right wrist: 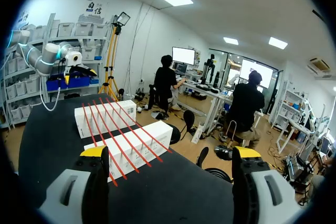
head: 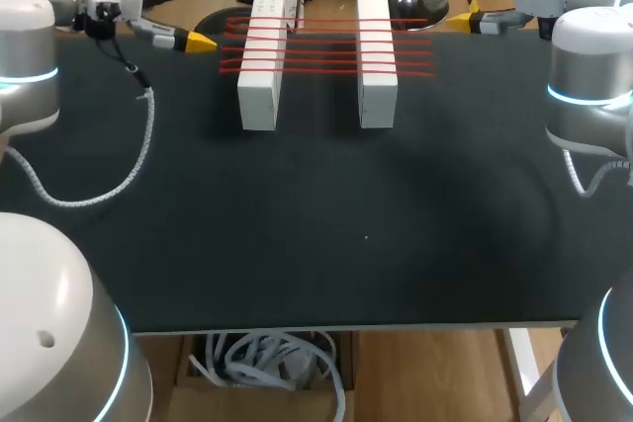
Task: Grab the tape and strap the tape.
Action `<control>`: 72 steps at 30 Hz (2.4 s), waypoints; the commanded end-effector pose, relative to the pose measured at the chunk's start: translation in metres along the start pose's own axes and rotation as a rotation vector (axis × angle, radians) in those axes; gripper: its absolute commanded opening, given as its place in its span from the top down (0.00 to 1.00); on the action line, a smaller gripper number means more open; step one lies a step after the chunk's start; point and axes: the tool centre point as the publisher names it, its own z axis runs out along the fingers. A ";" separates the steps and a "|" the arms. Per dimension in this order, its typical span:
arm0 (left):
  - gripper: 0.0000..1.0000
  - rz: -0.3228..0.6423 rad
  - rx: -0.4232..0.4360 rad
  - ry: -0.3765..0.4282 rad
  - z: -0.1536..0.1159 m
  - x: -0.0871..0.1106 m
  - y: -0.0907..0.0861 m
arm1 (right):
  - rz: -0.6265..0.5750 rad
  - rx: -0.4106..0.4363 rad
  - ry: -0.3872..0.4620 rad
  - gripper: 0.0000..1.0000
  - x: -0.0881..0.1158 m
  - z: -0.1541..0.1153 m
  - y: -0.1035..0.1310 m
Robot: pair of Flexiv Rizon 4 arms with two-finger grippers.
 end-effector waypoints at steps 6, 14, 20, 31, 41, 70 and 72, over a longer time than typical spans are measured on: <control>0.00 0.082 0.047 0.178 -0.005 0.003 0.007 | 0.000 0.000 0.000 0.00 0.000 0.000 0.000; 0.03 0.115 0.089 0.270 0.000 0.013 0.014 | 0.000 0.000 0.000 0.00 0.000 0.000 0.000; 0.35 0.104 0.105 0.266 -0.004 0.022 0.025 | 0.000 0.000 0.000 0.00 0.000 0.000 0.000; 0.66 0.073 0.105 0.279 -0.003 0.033 0.044 | 0.000 0.000 0.000 0.00 0.000 0.000 0.000; 0.76 0.064 0.123 0.286 0.003 0.036 0.056 | 0.000 0.000 0.000 0.00 0.000 0.000 0.000; 0.71 0.056 0.148 0.318 0.023 0.030 0.074 | 0.000 0.000 0.000 0.00 0.000 0.000 0.000; 0.71 0.057 0.153 0.319 0.025 0.029 0.075 | 0.000 0.000 0.000 0.00 0.000 0.000 0.000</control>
